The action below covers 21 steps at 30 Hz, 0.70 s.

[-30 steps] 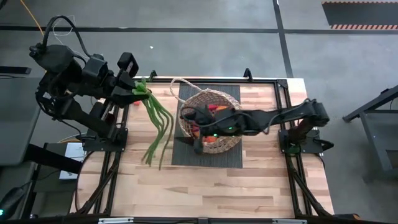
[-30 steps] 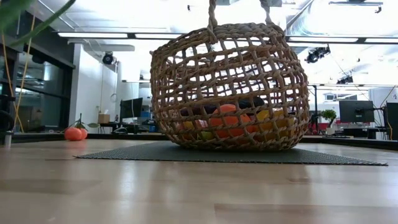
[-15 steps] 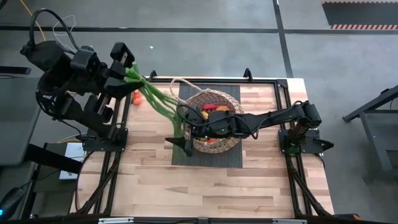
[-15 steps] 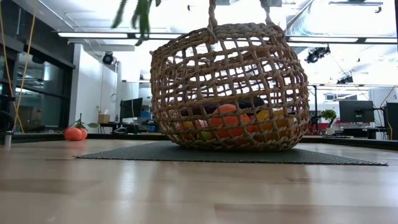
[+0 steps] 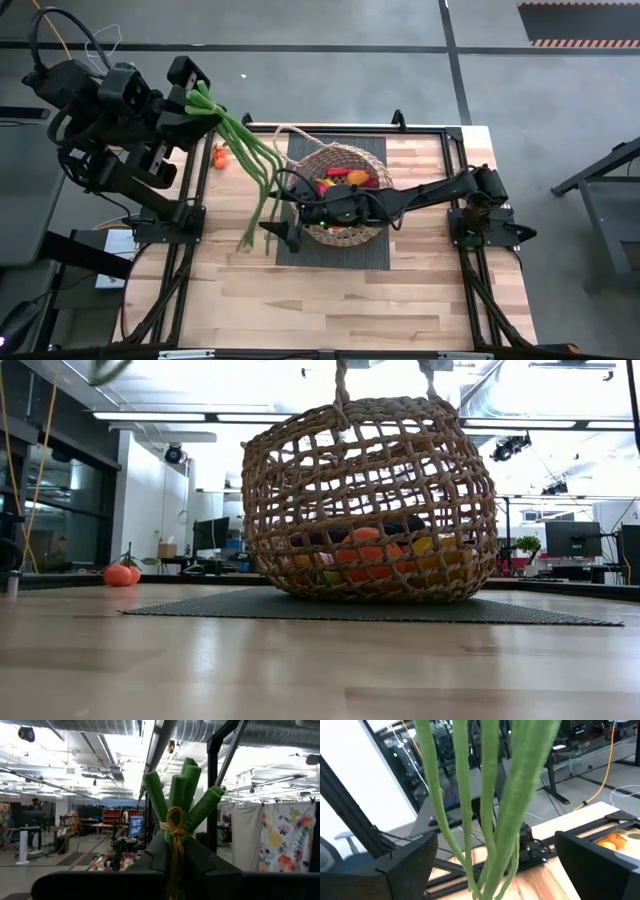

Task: Build produce basket
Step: Put the string beans into the woven basket

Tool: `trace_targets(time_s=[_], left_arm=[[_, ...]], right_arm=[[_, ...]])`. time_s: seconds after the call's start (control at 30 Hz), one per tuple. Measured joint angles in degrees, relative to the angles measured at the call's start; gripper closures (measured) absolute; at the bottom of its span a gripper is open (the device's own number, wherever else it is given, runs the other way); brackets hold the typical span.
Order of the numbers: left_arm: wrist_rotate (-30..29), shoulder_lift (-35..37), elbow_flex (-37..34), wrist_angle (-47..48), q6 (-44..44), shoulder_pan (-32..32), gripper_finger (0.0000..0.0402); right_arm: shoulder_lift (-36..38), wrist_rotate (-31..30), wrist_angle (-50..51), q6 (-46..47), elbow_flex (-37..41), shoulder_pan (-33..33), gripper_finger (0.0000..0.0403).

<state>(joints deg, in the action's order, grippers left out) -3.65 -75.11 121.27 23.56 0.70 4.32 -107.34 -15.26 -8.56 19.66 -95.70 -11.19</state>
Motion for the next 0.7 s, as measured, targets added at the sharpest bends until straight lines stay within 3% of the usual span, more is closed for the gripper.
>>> trace_targets(time_s=[0.33, 0.7], left_arm=[[-1.04, 0.00, 0.00, -1.32, 1.48, 0.00, 0.0389], [-1.93, 0.00, 0.00, -4.05, 3.13, -0.07, 0.0388]], right_arm=[[-4.14, 1.36, -10.84, 3.92, 0.09, -0.42, 0.0015], [-4.97, 0.69, -9.84, 3.87, 0.09, -0.87, 0.0015]])
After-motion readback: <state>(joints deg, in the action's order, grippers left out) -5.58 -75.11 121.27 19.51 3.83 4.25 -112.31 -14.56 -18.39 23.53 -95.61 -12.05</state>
